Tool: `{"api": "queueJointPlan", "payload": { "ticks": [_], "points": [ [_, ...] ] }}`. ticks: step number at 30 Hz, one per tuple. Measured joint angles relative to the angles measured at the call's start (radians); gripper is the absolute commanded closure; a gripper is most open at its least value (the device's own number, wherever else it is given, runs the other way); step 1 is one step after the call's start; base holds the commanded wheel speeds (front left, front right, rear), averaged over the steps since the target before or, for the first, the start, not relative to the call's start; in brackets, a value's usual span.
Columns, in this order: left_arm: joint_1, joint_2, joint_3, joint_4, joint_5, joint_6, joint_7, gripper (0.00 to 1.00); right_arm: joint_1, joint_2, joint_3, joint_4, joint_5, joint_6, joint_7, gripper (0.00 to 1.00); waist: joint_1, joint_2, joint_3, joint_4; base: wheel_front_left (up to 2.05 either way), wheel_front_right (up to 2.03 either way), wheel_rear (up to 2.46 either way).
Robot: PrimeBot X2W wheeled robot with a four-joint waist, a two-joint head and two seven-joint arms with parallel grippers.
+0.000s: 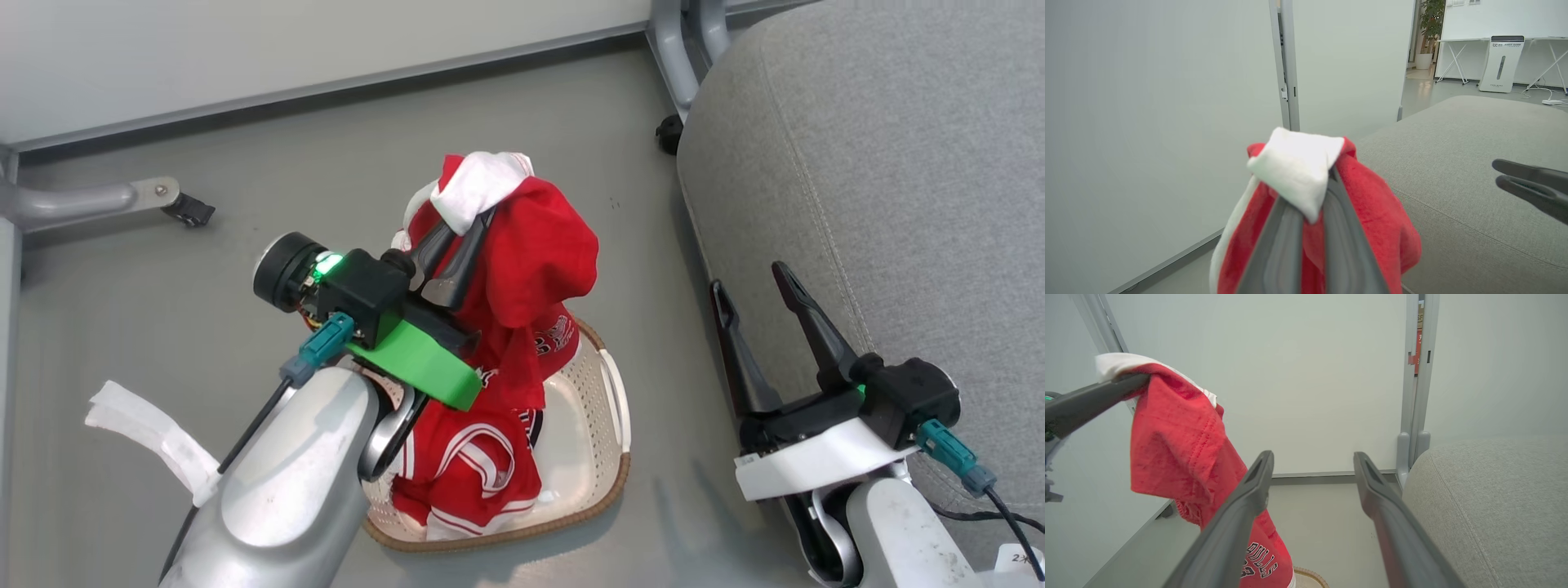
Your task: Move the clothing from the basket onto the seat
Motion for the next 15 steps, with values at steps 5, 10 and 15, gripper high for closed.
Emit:
{"api": "queueJointPlan", "payload": {
  "ticks": [5, 10, 15],
  "points": [
    [-0.008, -0.01, 0.016, -0.049, 0.02, 0.0, 0.0, 1.0, 0.014, 0.0, 0.004, 0.001, 0.009, 0.0, 0.0, 0.0, 0.0, 0.0, -0.042, 0.004, 0.0, 0.0, 0.0],
    [-0.024, -0.016, 0.025, -0.081, 0.03, 0.0, 0.0, 1.0, 0.027, 0.0, 0.005, 0.002, 0.017, 0.0, 0.0, 0.0, 0.0, 0.0, -0.066, 0.003, 0.0, 0.0, 0.0],
    [-0.027, -0.017, 0.022, -0.091, 0.034, 0.0, 0.0, 1.0, 0.031, 0.0, 0.004, 0.0, 0.018, 0.0, 0.0, 0.0, 0.0, 0.0, -0.077, 0.0, 0.0, 0.0, 0.0]
  ]
}}
